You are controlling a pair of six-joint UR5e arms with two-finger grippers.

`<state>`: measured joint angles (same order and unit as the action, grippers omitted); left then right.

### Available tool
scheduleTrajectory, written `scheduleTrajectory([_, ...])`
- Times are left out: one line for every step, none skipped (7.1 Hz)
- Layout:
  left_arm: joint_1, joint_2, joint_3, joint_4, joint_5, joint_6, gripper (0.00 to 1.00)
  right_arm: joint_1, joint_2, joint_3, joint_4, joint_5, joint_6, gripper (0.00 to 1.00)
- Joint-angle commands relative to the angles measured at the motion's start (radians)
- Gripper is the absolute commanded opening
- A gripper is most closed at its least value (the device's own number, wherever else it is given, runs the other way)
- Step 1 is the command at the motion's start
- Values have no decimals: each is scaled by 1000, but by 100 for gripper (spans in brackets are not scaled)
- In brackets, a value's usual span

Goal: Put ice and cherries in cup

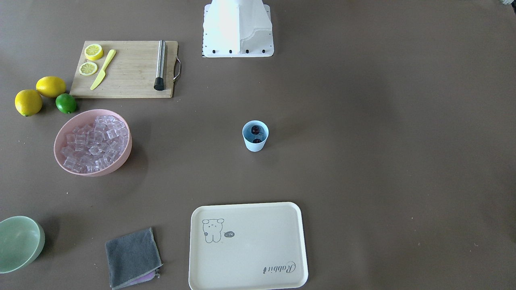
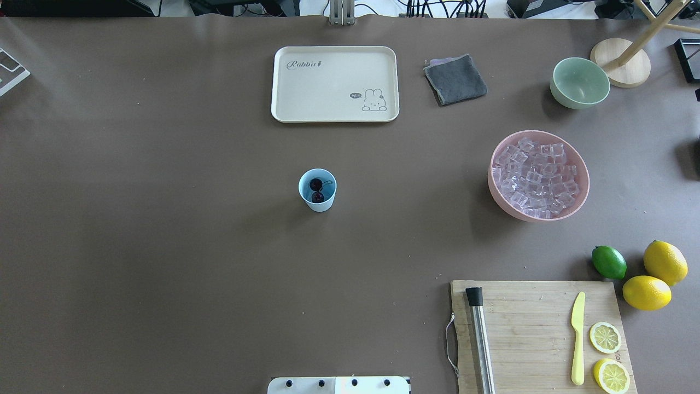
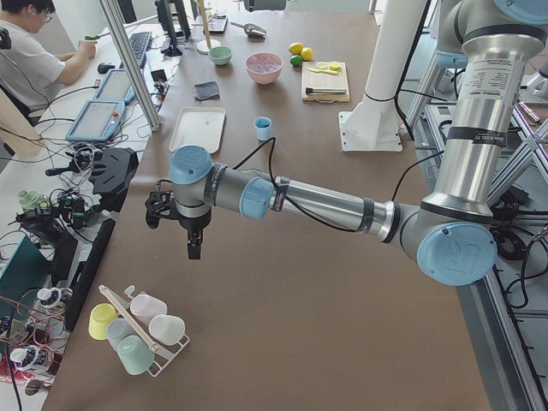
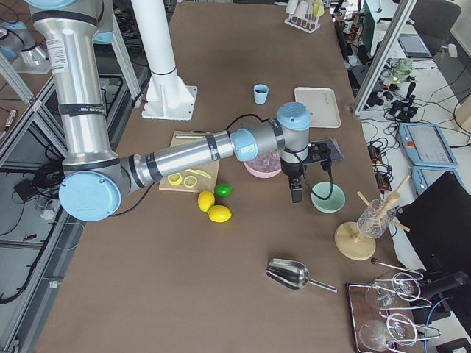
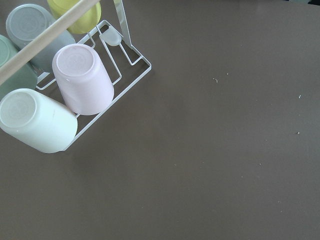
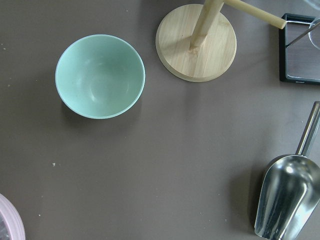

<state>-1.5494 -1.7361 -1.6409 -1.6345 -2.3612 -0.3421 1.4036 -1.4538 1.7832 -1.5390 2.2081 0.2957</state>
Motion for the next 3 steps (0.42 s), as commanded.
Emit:
scheduleTrajectory([0,3,-19,1,-1,0,98,0,-20,8,5,2,-6,100])
scheduleTrajectory([-1,6,-23,1,0,0,98,0,-20,7,5,2,-3,100])
scheduleTrajectory([-1,7,-22,2,0,0,98,0,-22,10,5,4,0,100])
